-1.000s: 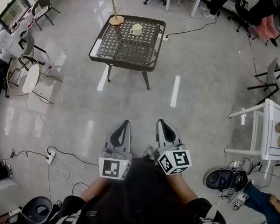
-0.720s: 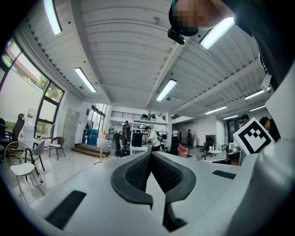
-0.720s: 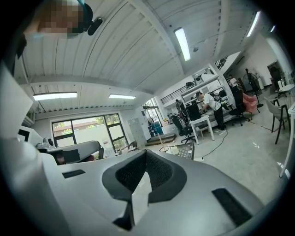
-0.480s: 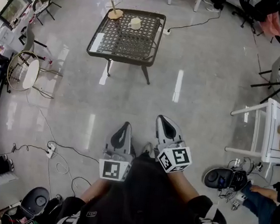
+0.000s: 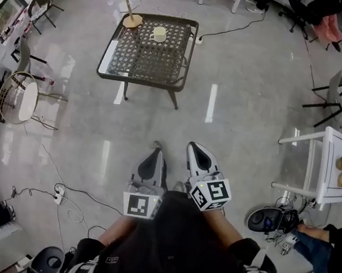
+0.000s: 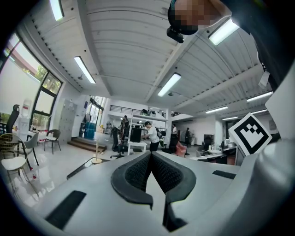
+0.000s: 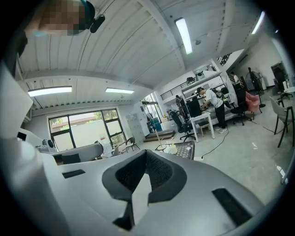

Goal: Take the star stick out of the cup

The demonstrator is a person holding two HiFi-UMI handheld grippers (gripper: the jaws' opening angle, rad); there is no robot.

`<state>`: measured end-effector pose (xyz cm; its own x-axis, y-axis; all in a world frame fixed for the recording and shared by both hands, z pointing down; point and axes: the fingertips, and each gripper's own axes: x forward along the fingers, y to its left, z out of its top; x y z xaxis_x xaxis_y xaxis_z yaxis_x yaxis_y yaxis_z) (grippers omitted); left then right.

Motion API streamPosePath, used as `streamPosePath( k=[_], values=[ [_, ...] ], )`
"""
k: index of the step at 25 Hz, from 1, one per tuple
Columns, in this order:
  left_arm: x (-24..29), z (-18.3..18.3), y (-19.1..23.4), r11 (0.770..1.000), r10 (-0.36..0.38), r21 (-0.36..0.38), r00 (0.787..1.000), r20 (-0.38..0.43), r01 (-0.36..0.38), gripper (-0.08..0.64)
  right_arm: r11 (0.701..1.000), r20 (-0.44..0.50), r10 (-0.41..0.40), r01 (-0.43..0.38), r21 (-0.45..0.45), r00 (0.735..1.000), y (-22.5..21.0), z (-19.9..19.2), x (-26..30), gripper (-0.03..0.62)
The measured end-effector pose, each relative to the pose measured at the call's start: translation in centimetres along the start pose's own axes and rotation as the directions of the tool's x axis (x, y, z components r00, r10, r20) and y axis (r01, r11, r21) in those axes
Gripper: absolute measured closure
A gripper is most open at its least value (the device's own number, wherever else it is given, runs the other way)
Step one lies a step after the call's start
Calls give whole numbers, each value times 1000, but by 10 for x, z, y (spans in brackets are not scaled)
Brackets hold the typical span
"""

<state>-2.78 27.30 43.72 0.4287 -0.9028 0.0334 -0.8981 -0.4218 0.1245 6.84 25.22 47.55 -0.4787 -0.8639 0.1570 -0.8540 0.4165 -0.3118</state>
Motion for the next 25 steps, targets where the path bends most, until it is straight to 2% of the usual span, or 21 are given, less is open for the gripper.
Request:
streamPosePath(
  k=[9,15,19,25],
  values=[
    [111,46,114,1000,-11,-2,999,46,11,545,999,17,-36,36,-33,999,-15,55,153,583],
    [162,50,180,1000,6,4,999,32,-6,546,997,7,-69,69,-17,998,-28,69,229,583],
    [194,42,201,999,22,-34,1000,-2,-22,545,997,-18,-71,70,-12,997,-42,75,263,583],
    [269,33,218,999,44,-21,999,-32,-45,545,999,-22,-36,36,5,999,-86,97,323,583]
  ],
)
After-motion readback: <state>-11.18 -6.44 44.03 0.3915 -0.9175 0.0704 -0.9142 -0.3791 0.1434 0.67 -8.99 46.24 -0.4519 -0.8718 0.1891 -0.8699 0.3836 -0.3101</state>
